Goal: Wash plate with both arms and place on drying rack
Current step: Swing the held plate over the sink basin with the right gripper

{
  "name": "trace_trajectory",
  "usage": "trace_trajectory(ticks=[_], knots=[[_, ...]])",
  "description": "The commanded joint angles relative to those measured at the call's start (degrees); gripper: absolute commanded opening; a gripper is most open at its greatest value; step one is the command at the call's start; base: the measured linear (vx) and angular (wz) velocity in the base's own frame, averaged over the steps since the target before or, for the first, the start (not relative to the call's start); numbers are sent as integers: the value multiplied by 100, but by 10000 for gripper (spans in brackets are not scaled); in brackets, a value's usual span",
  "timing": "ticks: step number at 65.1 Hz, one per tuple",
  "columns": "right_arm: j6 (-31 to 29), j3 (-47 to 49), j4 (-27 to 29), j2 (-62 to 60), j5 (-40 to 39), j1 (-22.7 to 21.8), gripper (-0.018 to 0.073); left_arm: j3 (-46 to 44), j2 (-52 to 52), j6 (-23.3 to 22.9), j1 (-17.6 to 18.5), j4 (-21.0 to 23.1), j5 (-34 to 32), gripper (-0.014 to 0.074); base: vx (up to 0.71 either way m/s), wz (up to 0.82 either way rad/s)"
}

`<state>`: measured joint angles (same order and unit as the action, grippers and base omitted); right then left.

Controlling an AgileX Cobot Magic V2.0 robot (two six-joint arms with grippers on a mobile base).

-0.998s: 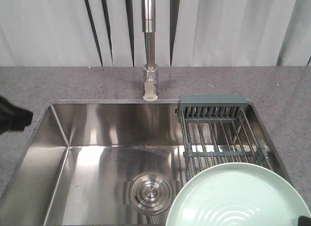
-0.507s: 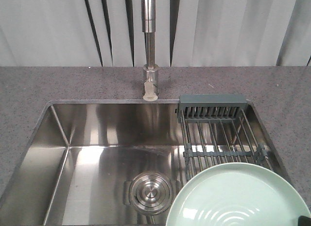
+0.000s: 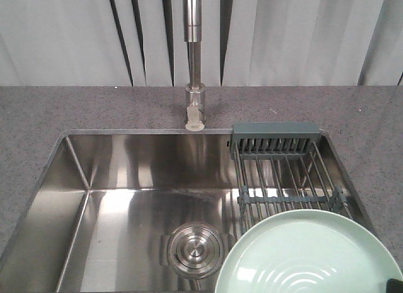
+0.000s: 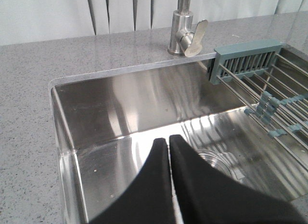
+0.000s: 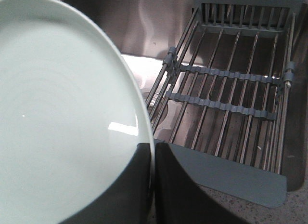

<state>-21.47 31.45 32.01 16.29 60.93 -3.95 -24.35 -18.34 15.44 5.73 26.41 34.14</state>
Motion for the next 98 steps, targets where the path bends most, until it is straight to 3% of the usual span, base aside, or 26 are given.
trace_trajectory(ticks=[1, 23, 34, 46, 53, 61, 72, 77, 86, 98], knots=[[3, 131, 170, 61, -383, -31, -4, -62, -92, -35, 38, 146, -447, -8, 0, 0], [-6, 597, 417, 555, -832, -31, -4, 74, -92, -35, 38, 146, -466, -8, 0, 0], [-343, 1642, 527, 1936, -608, -26, -3, 74, -92, -35, 38, 146, -460, -8, 0, 0], [-1120, 2659, 1199, 3626, -8, -8, -2, 74, -92, -35, 38, 146, -460, -6, 0, 0], [-1329, 2951, 1389, 4340, -57, 185, -1, 74, -92, -35, 38, 146, -454, -6, 0, 0], [-1222, 3046, 1011, 5044, -683, 1233, -1, 74, -92, -35, 38, 146, -454, -6, 0, 0], [-308, 3135, 194, 5892, -2016, 2610, -1, 74, -92, -35, 38, 146, -437, -6, 0, 0], [91, 3342, -114, 6327, -2416, 3003, -1, 74, -92, -35, 38, 146, -437, -6, 0, 0], [641, 3951, -463, 7075, -2925, 3183, -1, 74, -92, -35, 38, 146, -437, -6, 0, 0], [1241, 4748, -1319, 7715, -2868, 2778, -1, 74, -92, -35, 38, 146, -437, -6, 0, 0]])
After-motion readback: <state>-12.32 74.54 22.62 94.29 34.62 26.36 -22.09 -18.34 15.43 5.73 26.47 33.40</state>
